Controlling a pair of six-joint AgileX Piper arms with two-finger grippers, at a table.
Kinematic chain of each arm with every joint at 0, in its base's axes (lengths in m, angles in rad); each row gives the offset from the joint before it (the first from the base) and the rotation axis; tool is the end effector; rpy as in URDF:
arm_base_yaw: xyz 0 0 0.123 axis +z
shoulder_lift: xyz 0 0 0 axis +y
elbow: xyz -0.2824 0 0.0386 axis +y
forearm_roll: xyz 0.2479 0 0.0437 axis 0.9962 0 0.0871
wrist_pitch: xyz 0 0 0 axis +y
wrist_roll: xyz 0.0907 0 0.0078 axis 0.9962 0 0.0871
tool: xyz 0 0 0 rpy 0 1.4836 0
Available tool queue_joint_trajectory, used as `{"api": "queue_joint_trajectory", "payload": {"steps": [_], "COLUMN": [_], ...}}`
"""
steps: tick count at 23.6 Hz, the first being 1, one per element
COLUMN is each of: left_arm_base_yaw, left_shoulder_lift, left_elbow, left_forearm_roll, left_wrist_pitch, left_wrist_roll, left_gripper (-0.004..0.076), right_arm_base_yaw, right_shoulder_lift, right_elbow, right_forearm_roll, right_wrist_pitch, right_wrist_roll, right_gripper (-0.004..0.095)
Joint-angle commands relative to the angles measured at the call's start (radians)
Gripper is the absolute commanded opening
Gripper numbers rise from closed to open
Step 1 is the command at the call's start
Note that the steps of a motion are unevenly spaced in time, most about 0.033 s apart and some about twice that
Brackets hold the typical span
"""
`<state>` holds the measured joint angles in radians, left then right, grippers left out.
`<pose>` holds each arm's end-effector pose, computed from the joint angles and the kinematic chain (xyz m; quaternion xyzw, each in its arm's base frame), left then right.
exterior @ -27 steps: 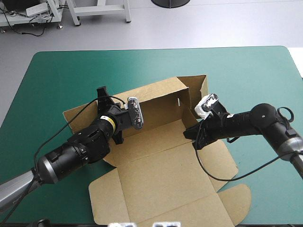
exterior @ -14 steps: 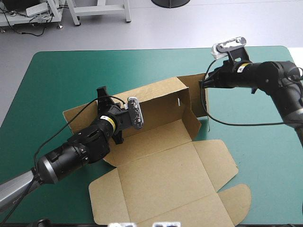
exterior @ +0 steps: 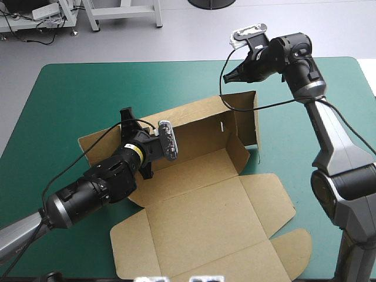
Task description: Fold the box
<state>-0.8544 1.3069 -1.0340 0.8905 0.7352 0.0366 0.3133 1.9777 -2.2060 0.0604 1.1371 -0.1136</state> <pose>0.2153 -0.1749 0.3307 0.5585 0.6811 0.2302 0.4138 0.4177 0.1406 0.3991 -0.1953 0.9095 0.0664 0.3609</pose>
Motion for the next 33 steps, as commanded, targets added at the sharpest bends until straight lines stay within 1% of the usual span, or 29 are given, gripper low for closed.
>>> {"api": "queue_joint_trajectory", "payload": {"steps": [1, 4, 7, 10, 12, 14, 17, 20, 22, 23, 24, 26, 27, 28, 31, 33], "left_arm_base_yaw": [-0.007, -0.007, -0.007, -0.007, -0.007, -0.007, -0.007, -0.007, -0.007, -0.007, -0.007, -0.007, -0.007, -0.007, -0.007, -0.007], "left_shoulder_lift": [-0.02, -0.02, -0.02, -0.02, -0.02, -0.02, -0.02, -0.02, -0.02, -0.02, -0.02, -0.02, -0.02, -0.02, -0.02, -0.02], "left_elbow": [-0.017, -0.017, -0.017, -0.017, -0.017, -0.017, -0.017, -0.017, -0.017, -0.017, -0.017, -0.017, -0.017, -0.017, -0.017, -0.017], "left_forearm_roll": [-0.035, -0.035, -0.035, -0.035, -0.037, -0.039, -0.041, -0.042, -0.042, -0.042, -0.042, -0.042, -0.044, -0.046, -0.048, -0.048], "left_wrist_pitch": [-0.049, -0.049, -0.051, -0.051, -0.051, -0.051, -0.052, -0.061, -0.063, -0.063, -0.063, -0.066, -0.065, -0.065, -0.065, -0.068], "left_wrist_roll": [-0.018, -0.018, -0.018, -0.018, -0.018, -0.018, -0.018, -0.018, -0.018, -0.018, -0.018, -0.018, -0.018, -0.018, -0.018, -0.018], "left_gripper": [-0.0006, -0.0006, -0.0006, -0.0006, -0.0006, -0.0006, -0.0006, -0.0006, -0.0006, -0.0006, -0.0006, -0.0006, -0.0006, -0.0006, -0.0006, -0.0006], "right_arm_base_yaw": [-0.002, -0.002, -0.002, -0.002, -0.002, -0.002, -0.002, -0.002, -0.004, -0.004, -0.008, -0.034, -0.057, -0.069, -0.107, -0.13], "right_shoulder_lift": [-0.012, 0.015, 0.035, 0.033, 0.026, 0.014, -0.027, -0.087, -0.138, -0.186, -0.21, -0.271, -0.31, -0.334, -0.401, -0.447], "right_elbow": [-0.06, -0.06, -0.06, -0.06, -0.06, -0.049, 0.019, 0.164, 0.259, 0.323, 0.36, 0.489, 0.583, 0.626, 0.777, 0.877], "right_forearm_roll": [-0.014, -0.014, -0.001, 0.02, 0.033, 0.05, 0.094, 0.1, 0.124, 0.158, 0.18, 0.265, 0.324, 0.349, 0.456, 0.563], "right_wrist_pitch": [-0.038, -0.019, 0.023, 0.05, 0.101, 0.113, 0.113, 0.11, 0.031, -0.036, -0.065, -0.151, -0.232, -0.277, -0.384, -0.451], "right_wrist_roll": [0.017, 0.017, 0.018, 0.022, 0.021, 0.021, 0.013, -0.006, -0.012, -0.023, -0.039, -0.113, -0.153, -0.172, -0.294, -0.422], "right_gripper": [-0.0002, -0.0002, -0.0002, -0.0002, -0.0001, -0.0002, -0.0004, -0.0004, -0.0004, -0.0004, -0.0006, -0.0006, -0.0006, -0.0005, -0.0005, -0.0005]}}
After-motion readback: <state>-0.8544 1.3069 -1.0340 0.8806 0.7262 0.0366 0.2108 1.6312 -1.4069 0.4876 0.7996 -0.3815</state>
